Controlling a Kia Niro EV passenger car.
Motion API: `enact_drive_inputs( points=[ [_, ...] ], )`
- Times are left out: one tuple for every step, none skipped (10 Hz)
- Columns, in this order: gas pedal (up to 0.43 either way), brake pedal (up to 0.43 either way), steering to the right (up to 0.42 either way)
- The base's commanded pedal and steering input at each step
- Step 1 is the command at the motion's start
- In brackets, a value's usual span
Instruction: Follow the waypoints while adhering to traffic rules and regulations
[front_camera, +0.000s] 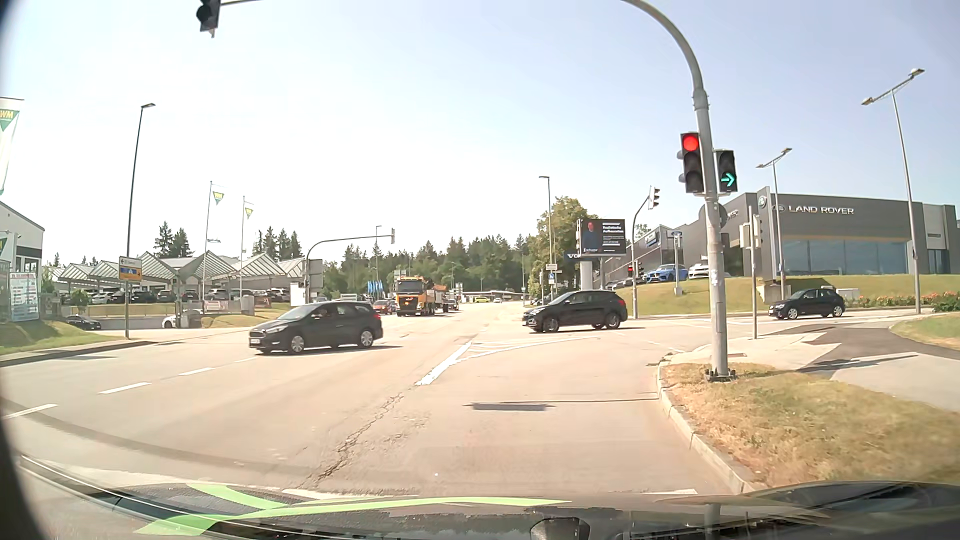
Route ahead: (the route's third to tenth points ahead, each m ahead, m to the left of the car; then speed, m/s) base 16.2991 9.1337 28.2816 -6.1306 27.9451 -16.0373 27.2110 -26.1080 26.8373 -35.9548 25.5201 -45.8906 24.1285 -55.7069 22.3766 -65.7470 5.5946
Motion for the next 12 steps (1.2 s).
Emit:
enact_drive_inputs(
  points=[
    [0.008, 0.000, 0.014],
    [0.008, 0.000, 0.016],
    [0.008, 0.000, 0.023],
    [0.008, 0.000, 0.031],
    [0.008, 0.000, 0.040],
    [0.008, 0.000, 0.047],
    [0.008, 0.000, 0.052],
    [0.028, 0.000, 0.058],
    [0.028, 0.000, 0.062],
    [0.039, 0.000, 0.068],
    [0.067, 0.000, 0.075],
    [0.079, 0.000, 0.082]
  ],
)
